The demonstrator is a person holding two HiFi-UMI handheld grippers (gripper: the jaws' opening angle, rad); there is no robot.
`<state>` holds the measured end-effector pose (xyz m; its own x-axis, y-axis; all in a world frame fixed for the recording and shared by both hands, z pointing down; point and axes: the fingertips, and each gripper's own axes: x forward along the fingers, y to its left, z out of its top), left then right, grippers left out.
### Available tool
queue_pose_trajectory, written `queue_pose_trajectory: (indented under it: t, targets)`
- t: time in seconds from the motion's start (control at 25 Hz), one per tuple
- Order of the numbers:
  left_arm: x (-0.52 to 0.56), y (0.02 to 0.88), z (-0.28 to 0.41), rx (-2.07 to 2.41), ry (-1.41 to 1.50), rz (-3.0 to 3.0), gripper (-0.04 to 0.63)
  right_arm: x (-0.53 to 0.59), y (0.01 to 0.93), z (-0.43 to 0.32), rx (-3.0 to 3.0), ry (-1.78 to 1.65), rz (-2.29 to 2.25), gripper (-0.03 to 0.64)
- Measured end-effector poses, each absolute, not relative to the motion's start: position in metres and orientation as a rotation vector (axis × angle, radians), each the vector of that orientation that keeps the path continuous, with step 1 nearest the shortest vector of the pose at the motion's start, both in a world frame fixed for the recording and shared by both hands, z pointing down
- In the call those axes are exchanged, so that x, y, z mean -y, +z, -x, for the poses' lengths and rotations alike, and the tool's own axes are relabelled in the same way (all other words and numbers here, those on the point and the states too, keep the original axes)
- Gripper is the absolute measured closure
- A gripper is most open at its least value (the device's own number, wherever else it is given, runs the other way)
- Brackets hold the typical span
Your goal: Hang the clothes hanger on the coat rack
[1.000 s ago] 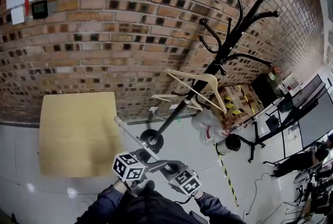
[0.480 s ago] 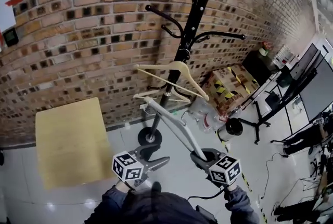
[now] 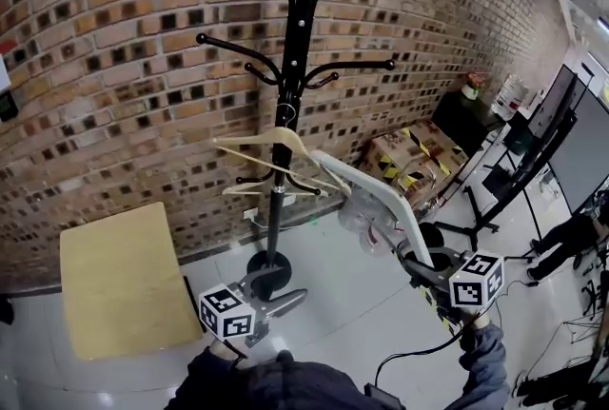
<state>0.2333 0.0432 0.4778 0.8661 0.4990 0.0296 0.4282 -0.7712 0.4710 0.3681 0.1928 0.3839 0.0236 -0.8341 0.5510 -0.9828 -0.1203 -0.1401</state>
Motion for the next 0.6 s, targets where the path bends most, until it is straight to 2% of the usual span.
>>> queue_pose_trajectory:
  t: [0.28,0.6]
  targets:
    - [-0.044,0.443,-0.270,-0.704,0.164,-2.667,0.322,-0.200,0.334,-0.477,1.794,0.698,-2.117,0.567]
    - [-0.043,0.417,-0.272,-0.755,0.141,-2.691,0.324,-0.130,0.262,-0.566,1.682,0.610,-2.133,0.568]
